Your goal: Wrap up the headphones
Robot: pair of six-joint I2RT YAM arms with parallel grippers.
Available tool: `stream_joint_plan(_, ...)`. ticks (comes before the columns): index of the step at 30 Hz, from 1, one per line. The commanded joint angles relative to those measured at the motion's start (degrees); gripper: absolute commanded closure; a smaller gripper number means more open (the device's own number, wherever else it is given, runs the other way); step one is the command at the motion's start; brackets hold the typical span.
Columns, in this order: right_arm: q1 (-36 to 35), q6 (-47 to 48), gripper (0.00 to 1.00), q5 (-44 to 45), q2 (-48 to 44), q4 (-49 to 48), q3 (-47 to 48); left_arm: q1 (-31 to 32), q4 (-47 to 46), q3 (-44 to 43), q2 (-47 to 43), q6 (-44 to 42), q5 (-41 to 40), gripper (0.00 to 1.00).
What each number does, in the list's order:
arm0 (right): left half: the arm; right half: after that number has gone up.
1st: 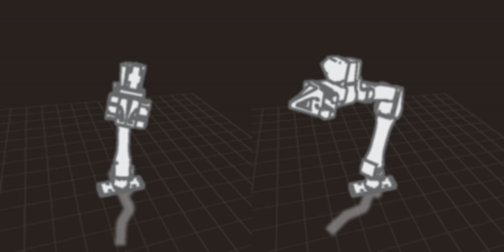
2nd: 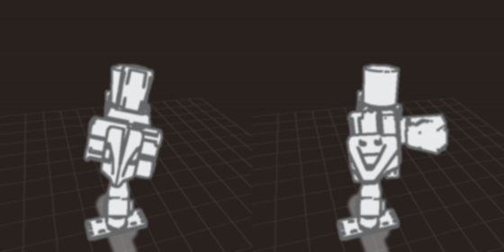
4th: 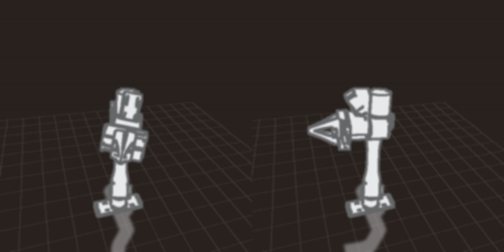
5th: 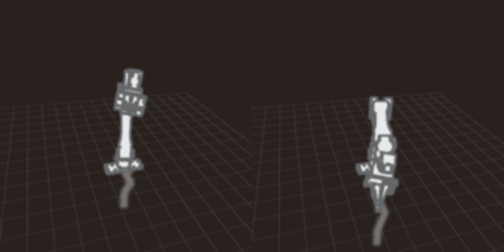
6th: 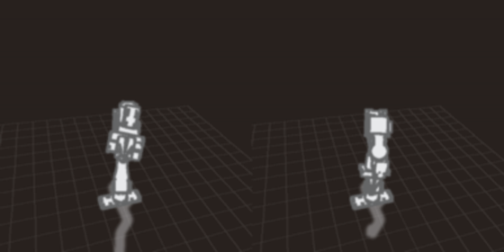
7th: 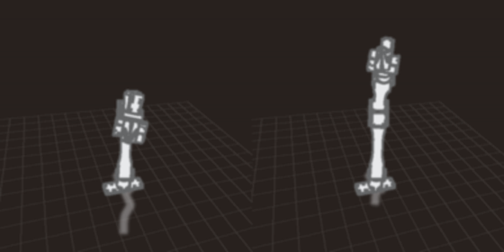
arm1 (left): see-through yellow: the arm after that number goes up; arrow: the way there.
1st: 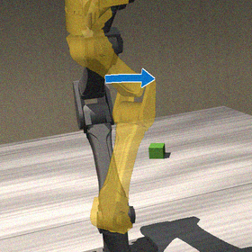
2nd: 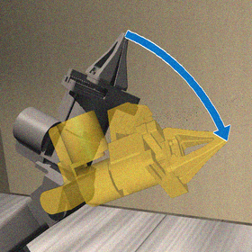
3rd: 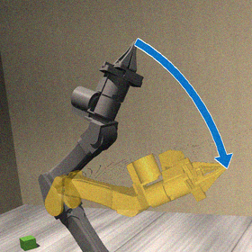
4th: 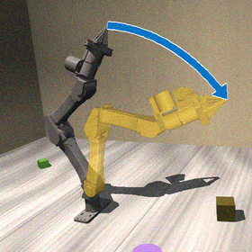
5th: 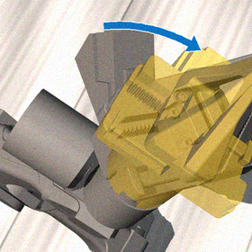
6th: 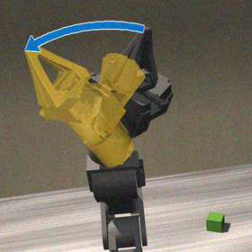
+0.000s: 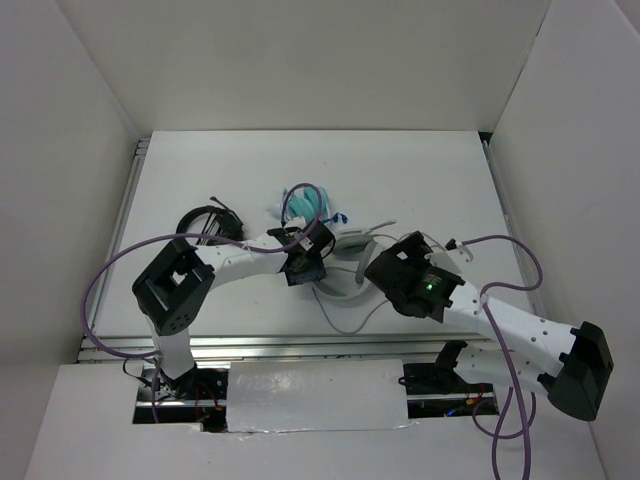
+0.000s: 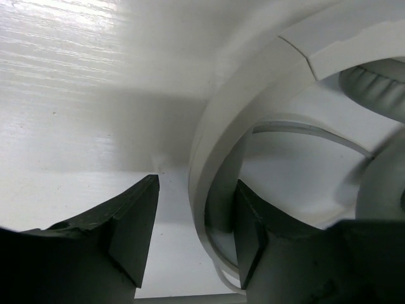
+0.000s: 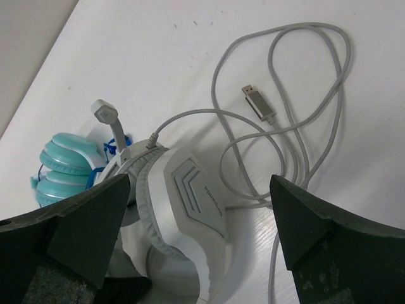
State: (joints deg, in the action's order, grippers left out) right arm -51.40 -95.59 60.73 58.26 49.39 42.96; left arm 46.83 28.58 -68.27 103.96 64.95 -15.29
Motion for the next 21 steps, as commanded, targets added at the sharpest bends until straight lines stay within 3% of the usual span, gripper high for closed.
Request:
stream_joint_plan(1,0.7,-2.8,0.0,3.3,-1.7,2.7,-1.4,0.7,0.2,-1.0,0.4,1.1,1.1,0.42)
stream_joint_plan(6,1.2,-5.0,0.0,3.6,-1.7,4.8,-2.1,1.2,-1.2,0.1,0.7,2.3,1.3,0.55)
stream_joint_plan(9,1.3,-6.8,0.0,3.8,-1.0,6.6,-1.9,1.2,-2.6,0.5,0.6,2.2,2.1,0.72)
stream_joint_plan(10,1.5,-7.1,0.0,3.9,-0.8,7.3,-1.7,1.2,-2.4,0.2,0.6,2.3,2.1,0.89)
stream_joint_plan(11,1.4,-7.9,0.0,4.0,-0.4,8.6,-1.1,1.2,-2.3,-0.4,0.7,1.3,2.1,0.97)
stream_joint_plan(14,1.5,-5.9,0.0,5.0,-0.2,10.1,0.4,1.2,1.2,-4.1,0.4,-0.2,-0.2,1.0)
stream_joint_plan(16,1.4,0.2,0.0,5.8,-0.6,6.1,1.2,1.2,4.8,-7.5,-1.0,-0.7,-7.4,1.0)
stream_joint_plan(21,1.6,27.2,0.0,2.2,-3.9,-9.9,1.6,-0.7,6.4,-14.4,-5.3,-6.6,-14.6,1.0)
